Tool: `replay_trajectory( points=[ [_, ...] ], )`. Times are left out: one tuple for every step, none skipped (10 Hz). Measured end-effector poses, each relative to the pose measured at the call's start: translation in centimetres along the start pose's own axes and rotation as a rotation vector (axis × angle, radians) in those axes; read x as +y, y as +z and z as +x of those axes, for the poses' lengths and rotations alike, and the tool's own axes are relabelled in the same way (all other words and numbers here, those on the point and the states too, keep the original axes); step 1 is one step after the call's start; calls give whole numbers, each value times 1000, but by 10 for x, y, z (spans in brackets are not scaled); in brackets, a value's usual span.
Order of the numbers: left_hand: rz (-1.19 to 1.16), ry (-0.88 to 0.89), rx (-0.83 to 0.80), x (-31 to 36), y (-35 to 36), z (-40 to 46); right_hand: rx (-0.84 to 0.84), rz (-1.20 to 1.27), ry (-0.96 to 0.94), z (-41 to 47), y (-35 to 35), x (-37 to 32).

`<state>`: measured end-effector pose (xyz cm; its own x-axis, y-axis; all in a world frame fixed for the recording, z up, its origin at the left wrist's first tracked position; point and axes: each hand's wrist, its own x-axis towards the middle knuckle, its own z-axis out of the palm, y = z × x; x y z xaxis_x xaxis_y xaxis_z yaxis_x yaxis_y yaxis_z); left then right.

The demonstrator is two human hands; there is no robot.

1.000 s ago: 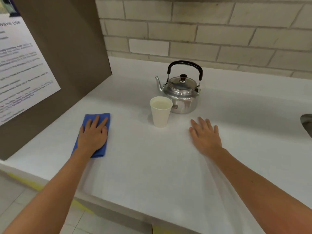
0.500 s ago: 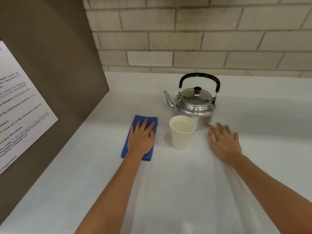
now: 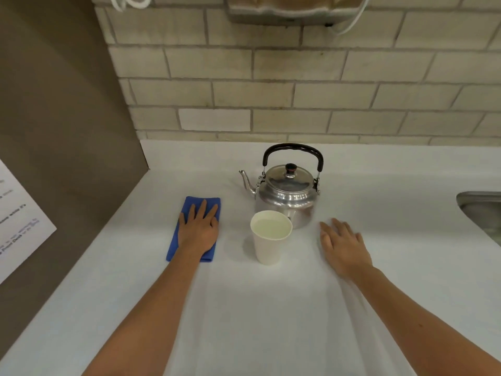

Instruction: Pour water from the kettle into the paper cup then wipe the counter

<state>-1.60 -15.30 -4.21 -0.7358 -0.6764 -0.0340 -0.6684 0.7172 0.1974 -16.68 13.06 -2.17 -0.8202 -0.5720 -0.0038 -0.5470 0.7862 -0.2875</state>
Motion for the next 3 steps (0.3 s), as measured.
replay_trajectory(
  points=[
    [-17, 2, 44, 4, -1, -11, -8, 10, 27, -2, -4, -1],
    [-92, -23, 154, 10, -13, -18, 76, 25, 60, 5, -22, -6],
    [-206, -33, 324, 28, -43, -22, 200, -12, 36, 16, -52, -16]
  ],
)
